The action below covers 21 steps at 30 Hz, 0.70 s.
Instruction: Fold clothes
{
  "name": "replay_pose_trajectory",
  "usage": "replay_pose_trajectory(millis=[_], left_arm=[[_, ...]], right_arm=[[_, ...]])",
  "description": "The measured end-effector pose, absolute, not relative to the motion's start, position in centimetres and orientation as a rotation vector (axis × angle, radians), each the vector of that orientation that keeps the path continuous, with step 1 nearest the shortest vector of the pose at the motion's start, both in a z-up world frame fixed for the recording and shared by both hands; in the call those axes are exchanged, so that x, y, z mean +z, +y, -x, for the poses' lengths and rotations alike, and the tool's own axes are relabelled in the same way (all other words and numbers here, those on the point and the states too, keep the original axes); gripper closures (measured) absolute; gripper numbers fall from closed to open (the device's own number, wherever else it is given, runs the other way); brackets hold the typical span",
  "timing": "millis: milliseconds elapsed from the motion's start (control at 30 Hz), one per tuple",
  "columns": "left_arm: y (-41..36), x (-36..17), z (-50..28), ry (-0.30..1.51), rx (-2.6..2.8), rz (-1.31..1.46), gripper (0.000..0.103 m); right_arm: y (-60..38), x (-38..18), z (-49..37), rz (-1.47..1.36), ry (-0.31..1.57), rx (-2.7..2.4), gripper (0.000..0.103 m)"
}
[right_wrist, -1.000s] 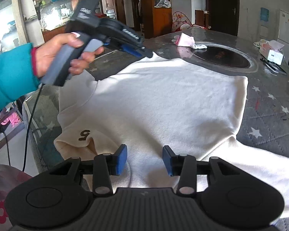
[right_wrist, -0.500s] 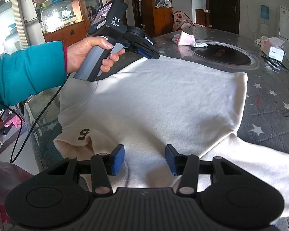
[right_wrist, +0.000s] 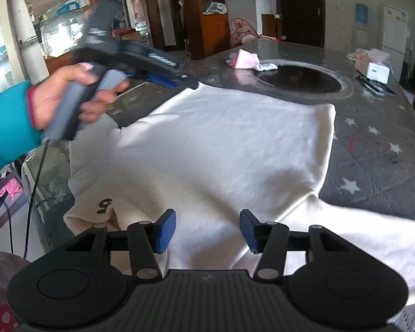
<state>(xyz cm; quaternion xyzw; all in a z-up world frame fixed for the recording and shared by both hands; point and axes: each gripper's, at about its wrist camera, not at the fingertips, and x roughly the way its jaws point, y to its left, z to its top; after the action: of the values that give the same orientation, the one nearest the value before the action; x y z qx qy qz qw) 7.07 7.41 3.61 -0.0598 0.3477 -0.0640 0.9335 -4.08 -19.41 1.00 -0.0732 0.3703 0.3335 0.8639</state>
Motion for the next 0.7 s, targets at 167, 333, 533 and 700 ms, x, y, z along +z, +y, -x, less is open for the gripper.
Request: replay_pose_trajectory(millis=[167, 333, 533, 700], left_arm=[[6.0, 3.8, -3.0, 0.715, -0.163, 0.110, 0.032], [3.9, 3.8, 0.0, 0.701, -0.186, 0.086, 0.025], [1.1, 3.7, 2.2, 0.684, -0.243, 0.058, 0.019], [-0.8, 3.7, 2.5, 0.688, -0.280, 0.038, 0.012]], right_arm=[[-20.4, 1.4, 4.5, 0.108, 0.754, 0.649, 0.032], [-22.1, 1.7, 4.8, 0.048, 0.733, 0.574, 0.024], [-24.6, 1.6, 5.1, -0.007, 0.717, 0.470, 0.023], [-27.3, 1.3, 5.3, -0.046, 0.714, 0.375, 0.023]])
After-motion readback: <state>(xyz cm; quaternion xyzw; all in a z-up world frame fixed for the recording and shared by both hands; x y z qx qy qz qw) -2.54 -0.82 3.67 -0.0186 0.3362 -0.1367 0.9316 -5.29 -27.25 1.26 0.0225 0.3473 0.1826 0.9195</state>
